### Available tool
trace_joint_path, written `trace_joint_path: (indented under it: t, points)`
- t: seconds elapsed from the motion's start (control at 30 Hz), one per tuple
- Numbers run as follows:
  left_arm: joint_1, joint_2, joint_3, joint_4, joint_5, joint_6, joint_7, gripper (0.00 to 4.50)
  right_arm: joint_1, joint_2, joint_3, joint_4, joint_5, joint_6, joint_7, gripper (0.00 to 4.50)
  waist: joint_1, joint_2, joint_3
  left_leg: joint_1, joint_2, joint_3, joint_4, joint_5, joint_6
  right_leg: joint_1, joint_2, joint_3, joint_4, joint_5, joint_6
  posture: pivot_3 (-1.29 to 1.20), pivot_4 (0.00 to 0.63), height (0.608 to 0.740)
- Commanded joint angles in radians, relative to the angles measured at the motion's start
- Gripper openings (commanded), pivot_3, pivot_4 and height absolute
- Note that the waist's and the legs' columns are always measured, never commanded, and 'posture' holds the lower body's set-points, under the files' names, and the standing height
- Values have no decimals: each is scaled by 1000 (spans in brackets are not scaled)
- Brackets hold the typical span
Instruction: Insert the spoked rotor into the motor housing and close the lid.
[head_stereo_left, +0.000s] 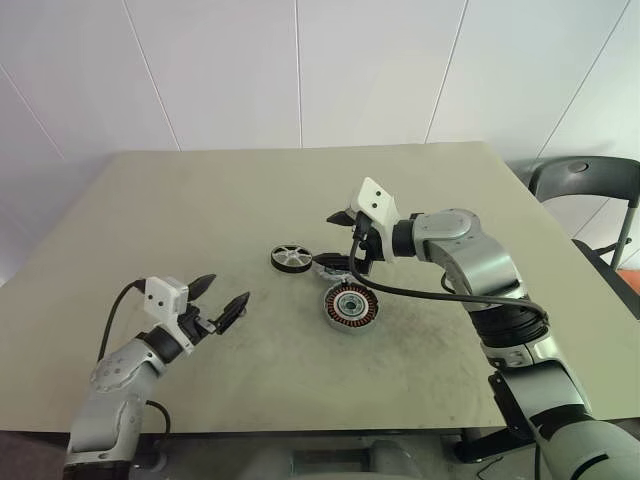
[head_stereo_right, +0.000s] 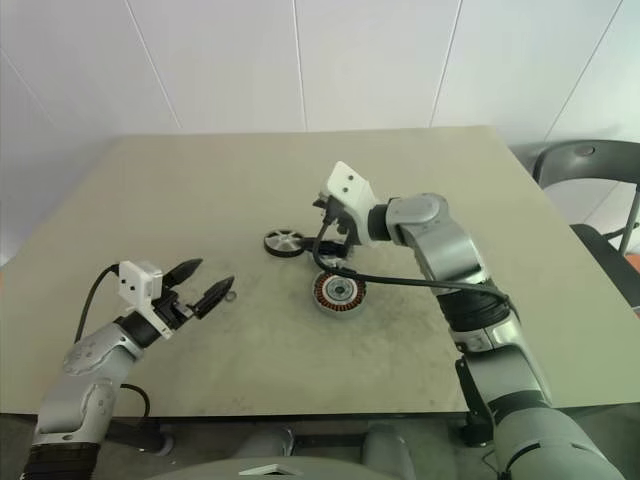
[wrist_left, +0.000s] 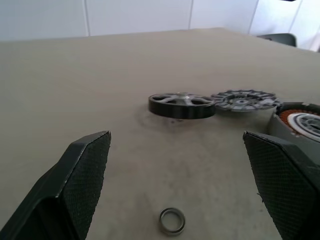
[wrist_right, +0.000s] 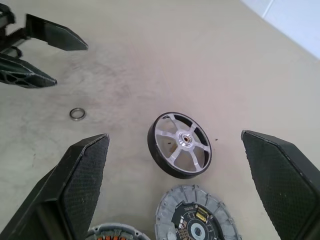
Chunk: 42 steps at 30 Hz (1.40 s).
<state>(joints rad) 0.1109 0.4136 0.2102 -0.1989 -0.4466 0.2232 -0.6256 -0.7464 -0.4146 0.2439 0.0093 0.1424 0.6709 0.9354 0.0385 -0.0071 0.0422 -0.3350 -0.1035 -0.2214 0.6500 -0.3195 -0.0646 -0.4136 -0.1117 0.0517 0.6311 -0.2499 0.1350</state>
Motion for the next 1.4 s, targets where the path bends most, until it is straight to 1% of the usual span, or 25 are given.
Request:
trace_joint_path:
  t: [0.03,0.13,0.23,0.33,0.47,0.6,0.7,0.97,1.13,1.23,1.4]
  points:
    - [-14,2,9,-20,26,17,56,4500,-9,21,-24,-21,25,-1,-29,4472,-1,0,0,1,0,0,0,0,0,1,0,0,0,0,0,0,0,740]
    - [-35,5,-27,19,66,19,67,4500,-8,28,-21,-25,31,2,-43,4472,-1,1,0,4,1,0,-1,0,0,3,1,0,0,0,0,0,0,740]
    - [-40,20,-68,55,78,-7,0,4500,2,28,-15,-30,34,6,-56,4472,-1,1,0,6,1,0,-2,0,0,5,1,0,0,0,0,0,0,740]
    - [-52,31,-91,104,90,-2,-32,4500,14,35,-18,-58,51,27,-69,4472,-2,1,0,6,1,0,-2,0,0,5,1,0,0,0,0,0,0,740]
    - [-92,27,-100,180,101,-7,-45,4500,28,38,-29,-108,80,60,-84,4472,-3,1,0,6,3,0,-2,0,0,4,3,0,0,0,-1,0,0,740]
    - [-127,36,-97,248,124,-10,-44,4500,37,37,-41,-135,102,81,-106,4472,-1,1,0,7,9,1,-2,0,0,4,9,0,-1,2,-4,0,0,740]
    - [-141,57,-128,289,170,-21,-60,4500,42,39,-54,-147,117,93,-124,4472,-2,1,0,8,12,1,-2,0,-1,4,12,0,-1,4,-6,0,0,740]
    - [-158,51,-157,307,177,-13,-93,4500,32,37,-62,-143,139,102,-153,4472,-2,3,1,12,14,3,-3,0,-1,7,14,0,-1,5,-8,0,0,740]
    - [-158,46,-161,332,174,33,-96,4500,30,38,-56,-140,137,92,-163,4472,-1,4,0,12,14,3,-3,0,-1,7,14,0,-1,5,-8,0,0,740]
    - [-164,43,-155,357,174,53,-91,3890,27,41,-53,-138,136,82,-168,4500,-1,7,-1,13,14,3,-3,0,-1,7,14,0,-1,5,-8,0,0,740]
    - [-175,49,-152,415,199,30,-89,2366,20,42,-54,-130,136,72,-172,4500,-2,11,-4,13,14,3,-4,0,-1,8,14,0,-1,5,-8,0,0,740]
